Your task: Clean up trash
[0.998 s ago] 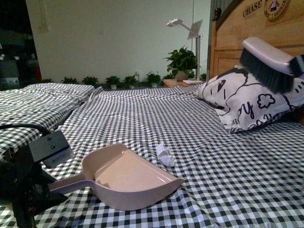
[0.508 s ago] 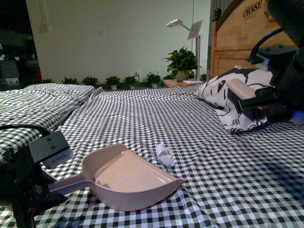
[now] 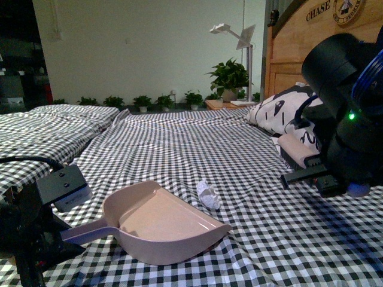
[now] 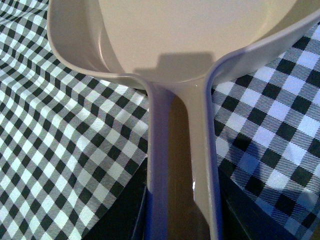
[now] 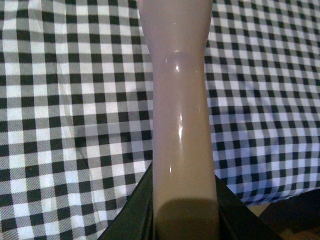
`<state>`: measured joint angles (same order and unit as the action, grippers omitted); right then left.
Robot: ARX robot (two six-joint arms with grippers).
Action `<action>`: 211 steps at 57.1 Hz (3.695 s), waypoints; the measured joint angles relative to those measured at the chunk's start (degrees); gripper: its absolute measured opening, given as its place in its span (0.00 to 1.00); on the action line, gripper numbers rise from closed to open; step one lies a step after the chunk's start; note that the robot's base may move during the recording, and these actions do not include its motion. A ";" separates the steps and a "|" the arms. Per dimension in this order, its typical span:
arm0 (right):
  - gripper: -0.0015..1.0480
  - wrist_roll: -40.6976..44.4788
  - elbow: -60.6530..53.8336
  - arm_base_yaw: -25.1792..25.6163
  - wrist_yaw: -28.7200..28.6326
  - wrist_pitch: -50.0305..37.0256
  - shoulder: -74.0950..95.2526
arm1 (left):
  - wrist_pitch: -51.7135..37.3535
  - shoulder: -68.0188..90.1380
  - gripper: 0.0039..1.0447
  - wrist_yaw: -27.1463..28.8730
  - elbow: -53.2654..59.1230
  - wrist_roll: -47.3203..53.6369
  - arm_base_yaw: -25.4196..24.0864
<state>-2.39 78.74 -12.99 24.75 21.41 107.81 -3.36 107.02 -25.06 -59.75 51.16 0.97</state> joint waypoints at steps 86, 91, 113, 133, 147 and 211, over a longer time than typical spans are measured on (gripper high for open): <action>0.19 -5.99 -2.45 -11.87 -11.15 -1.79 3.69 | 0.00 0.00 0.27 0.00 0.00 0.00 0.00; 0.19 -5.99 -2.45 -12.52 -11.93 -1.79 3.67 | 0.00 0.00 0.27 0.00 0.00 0.00 0.00; 0.19 -4.55 -2.45 -14.73 -20.94 -0.94 0.39 | 0.00 0.00 0.27 0.02 -0.02 0.07 0.00; 0.19 -2.54 -2.51 -13.92 -24.79 -0.15 -3.32 | 0.00 0.00 0.27 0.02 -0.02 0.07 0.00; 0.19 -1.90 -2.49 -11.89 -24.76 -0.02 -3.98 | 0.00 0.00 0.27 0.02 -0.02 0.07 0.00; 0.19 4.74 -6.16 -7.56 -9.09 -9.90 -6.88 | 0.00 0.00 0.27 0.02 -0.02 0.07 0.00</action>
<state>2.35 72.58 -20.56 15.66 11.51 100.92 -3.36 107.02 -25.04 -59.77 51.22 0.97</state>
